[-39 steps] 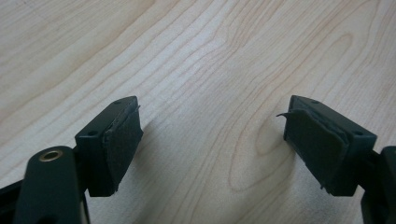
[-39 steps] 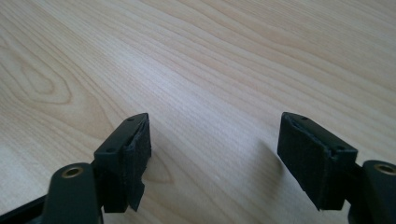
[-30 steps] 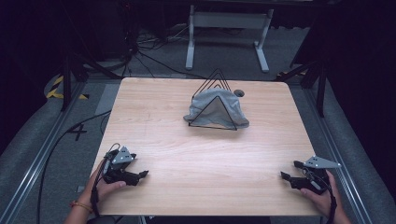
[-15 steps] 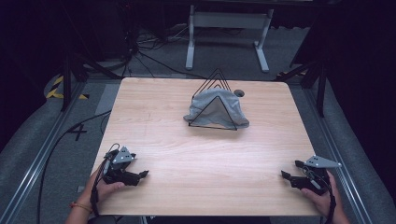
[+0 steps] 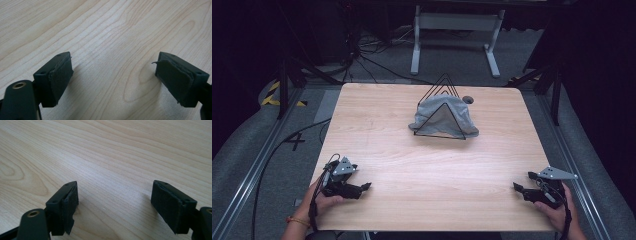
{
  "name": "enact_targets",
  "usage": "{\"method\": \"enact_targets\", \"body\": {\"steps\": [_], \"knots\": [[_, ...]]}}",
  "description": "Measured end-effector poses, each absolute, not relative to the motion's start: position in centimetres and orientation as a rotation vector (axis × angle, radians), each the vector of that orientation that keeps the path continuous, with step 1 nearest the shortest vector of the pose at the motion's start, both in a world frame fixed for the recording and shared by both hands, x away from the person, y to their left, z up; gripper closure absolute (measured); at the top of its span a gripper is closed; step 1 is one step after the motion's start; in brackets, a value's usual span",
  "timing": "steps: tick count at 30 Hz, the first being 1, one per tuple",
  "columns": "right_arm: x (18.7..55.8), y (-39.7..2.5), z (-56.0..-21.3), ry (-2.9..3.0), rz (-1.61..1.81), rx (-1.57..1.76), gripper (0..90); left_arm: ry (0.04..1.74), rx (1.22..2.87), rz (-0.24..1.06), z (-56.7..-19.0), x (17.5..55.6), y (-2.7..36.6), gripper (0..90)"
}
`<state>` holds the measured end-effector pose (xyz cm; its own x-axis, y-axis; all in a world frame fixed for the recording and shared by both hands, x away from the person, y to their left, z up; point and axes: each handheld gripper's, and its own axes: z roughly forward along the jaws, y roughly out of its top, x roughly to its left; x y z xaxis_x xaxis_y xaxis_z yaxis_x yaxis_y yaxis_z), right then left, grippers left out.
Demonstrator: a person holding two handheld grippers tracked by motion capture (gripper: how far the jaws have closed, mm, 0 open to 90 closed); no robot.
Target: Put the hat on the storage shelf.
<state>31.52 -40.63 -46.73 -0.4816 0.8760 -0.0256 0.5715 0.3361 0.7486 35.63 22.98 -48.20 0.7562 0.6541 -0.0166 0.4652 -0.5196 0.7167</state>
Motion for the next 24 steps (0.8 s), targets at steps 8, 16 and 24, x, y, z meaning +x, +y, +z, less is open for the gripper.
{"method": "enact_targets", "body": {"steps": [8, 16, 24], "knots": [[31.53, -40.64, -46.73, 2.179, 0.962, 1.271, 22.5, 0.833, 2.215, 0.333, -48.2, 35.64, 22.96, 14.4], [31.54, -40.65, -46.73, 2.179, 0.962, 1.271, 22.5, 0.842, 2.214, 0.332, -48.2, 35.63, 22.85, 13.9], [31.53, -40.65, -46.73, 2.179, 0.962, 1.272, 22.6, 0.843, 2.221, 0.334, -48.17, 35.69, 22.81, 13.1]]}}
